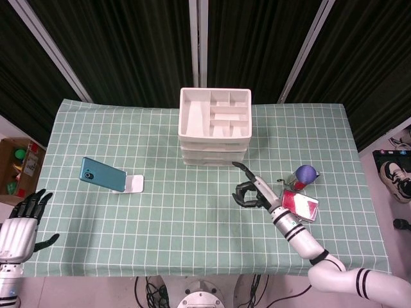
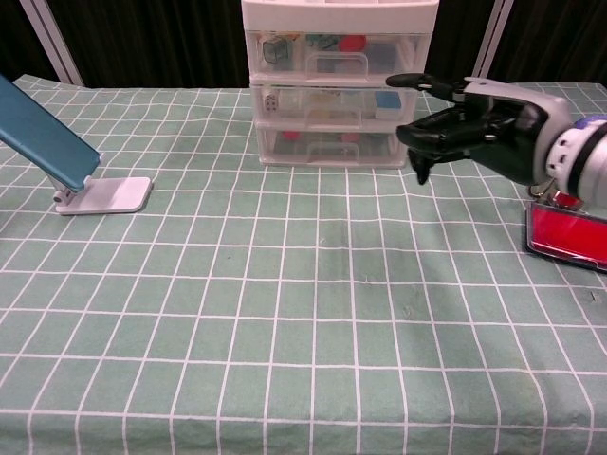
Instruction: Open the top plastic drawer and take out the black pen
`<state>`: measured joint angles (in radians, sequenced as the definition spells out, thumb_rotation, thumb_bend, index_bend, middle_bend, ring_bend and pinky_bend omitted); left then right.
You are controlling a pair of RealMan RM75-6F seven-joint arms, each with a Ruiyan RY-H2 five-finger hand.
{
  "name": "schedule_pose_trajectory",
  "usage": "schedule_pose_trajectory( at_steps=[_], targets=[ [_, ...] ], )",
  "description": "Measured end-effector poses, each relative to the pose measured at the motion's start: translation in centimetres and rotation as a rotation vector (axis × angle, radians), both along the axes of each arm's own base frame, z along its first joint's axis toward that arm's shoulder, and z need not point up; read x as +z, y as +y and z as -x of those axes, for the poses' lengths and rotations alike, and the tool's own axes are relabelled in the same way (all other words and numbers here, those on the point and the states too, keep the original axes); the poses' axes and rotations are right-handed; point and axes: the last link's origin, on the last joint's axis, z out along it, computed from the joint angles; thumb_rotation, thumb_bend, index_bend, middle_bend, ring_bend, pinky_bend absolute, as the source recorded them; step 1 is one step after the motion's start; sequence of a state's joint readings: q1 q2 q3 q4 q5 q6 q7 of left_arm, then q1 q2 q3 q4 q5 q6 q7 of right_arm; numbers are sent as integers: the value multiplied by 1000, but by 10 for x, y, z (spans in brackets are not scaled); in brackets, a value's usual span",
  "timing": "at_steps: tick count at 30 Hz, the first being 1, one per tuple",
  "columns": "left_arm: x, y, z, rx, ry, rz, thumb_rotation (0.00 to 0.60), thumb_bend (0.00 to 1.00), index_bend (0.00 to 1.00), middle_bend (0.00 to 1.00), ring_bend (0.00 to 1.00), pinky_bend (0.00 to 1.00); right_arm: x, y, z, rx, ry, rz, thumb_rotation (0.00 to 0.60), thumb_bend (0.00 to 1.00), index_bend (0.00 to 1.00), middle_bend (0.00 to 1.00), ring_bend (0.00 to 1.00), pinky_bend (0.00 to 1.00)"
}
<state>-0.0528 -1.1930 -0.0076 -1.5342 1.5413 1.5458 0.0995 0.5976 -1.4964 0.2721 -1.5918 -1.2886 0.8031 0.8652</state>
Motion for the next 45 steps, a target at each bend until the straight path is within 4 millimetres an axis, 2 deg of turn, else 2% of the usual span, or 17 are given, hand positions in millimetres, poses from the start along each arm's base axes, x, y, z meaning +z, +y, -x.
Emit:
schedule_pose_trajectory(
  at_steps=[5, 11, 20, 27, 45],
  targets=[
    [1, 1, 1, -2, -2, -6, 600, 0, 118, 73, 85, 199, -20, -23, -24, -50, -118, -62, 600, 393, 75, 741, 598, 590],
    [0, 2, 3, 3, -6, -5, 600, 0, 118, 74, 85, 199, -33, -40, -42, -71, -170, -94, 600, 398, 82, 741, 598, 590],
    [2, 2, 4, 8, -4, -8, 600, 0, 118, 73, 85, 199, -45, -50, -49, -94, -188, -98, 600, 418, 82, 738, 598, 590],
    [3, 2, 4, 10, -3, -13, 600, 0, 118, 73, 86, 199, -45, -56, -54, -95, -212, -88, 600, 428, 95, 738, 597, 590],
    [3, 0, 6, 19, -2, -14, 600, 0, 118, 74, 85, 199, -53, -69, -68, -95, -216, -113, 600, 454, 284, 743, 600, 590]
  ],
)
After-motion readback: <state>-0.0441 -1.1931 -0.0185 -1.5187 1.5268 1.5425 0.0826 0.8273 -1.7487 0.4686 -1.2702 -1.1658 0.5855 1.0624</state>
